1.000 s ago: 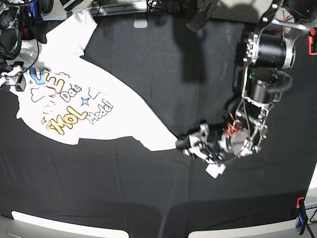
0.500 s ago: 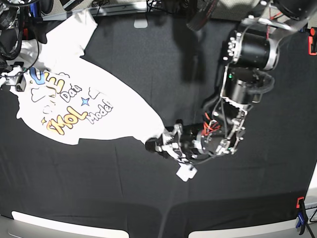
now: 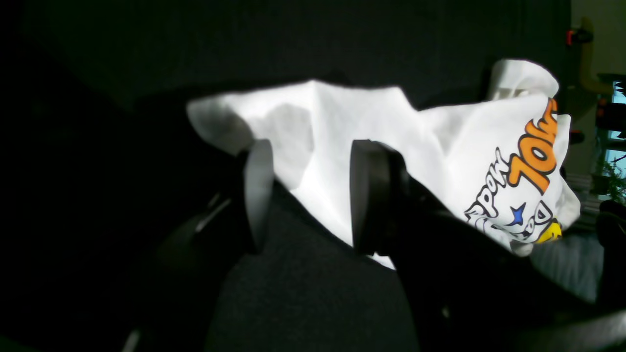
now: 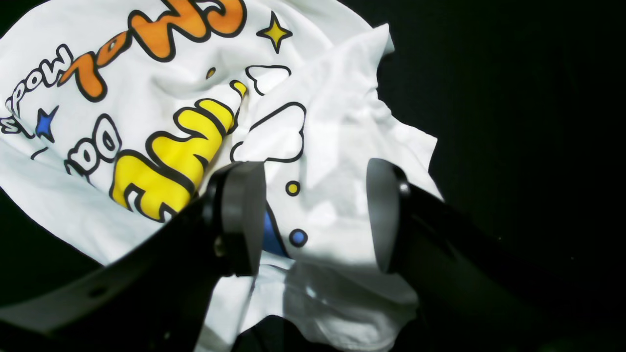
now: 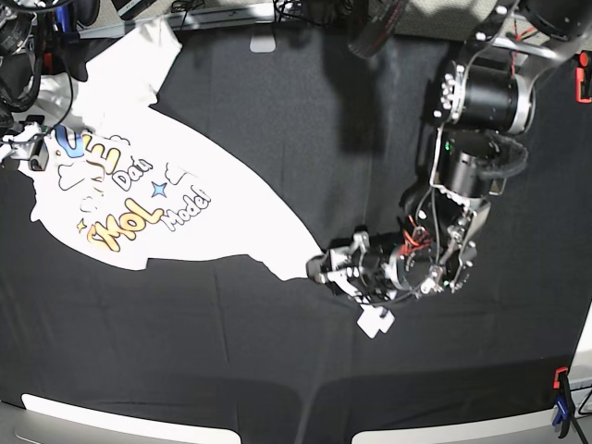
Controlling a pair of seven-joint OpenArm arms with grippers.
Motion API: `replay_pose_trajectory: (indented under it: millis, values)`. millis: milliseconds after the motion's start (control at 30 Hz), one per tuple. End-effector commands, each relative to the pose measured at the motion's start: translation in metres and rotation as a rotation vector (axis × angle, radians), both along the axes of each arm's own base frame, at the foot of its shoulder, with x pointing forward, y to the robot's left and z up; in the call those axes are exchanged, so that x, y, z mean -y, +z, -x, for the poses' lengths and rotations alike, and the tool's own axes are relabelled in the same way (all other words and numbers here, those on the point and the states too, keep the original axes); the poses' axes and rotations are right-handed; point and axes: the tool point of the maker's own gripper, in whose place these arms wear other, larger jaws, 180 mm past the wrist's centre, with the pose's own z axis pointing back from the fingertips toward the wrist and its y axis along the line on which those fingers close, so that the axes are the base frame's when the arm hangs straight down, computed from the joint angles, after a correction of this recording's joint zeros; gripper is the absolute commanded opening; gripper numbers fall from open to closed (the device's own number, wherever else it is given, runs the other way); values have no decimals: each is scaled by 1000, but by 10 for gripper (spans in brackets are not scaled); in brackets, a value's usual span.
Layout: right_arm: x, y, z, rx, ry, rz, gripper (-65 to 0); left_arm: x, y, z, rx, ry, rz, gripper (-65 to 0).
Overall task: Layout the t-shirt on the table in an organized manner, then fold the t-shirt properly
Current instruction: 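Pull the hem outward with the left gripper to stretch the shirt, then lift and fling the shirt flat with both grippers, then release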
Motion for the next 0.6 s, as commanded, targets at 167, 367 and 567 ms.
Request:
replay_pose_trajectory:
  millis: [167, 367, 567]
  values:
    - [3, 15, -7, 41, 17, 29, -333, -17, 12, -34, 68, 133, -72, -409]
    - [3, 15, -7, 42, 17, 29, -333, -10, 10, -28, 25, 127, -62, -409]
    - [3, 15, -7, 42, 17, 29, -333, 29, 20, -24, 40, 89, -5, -409]
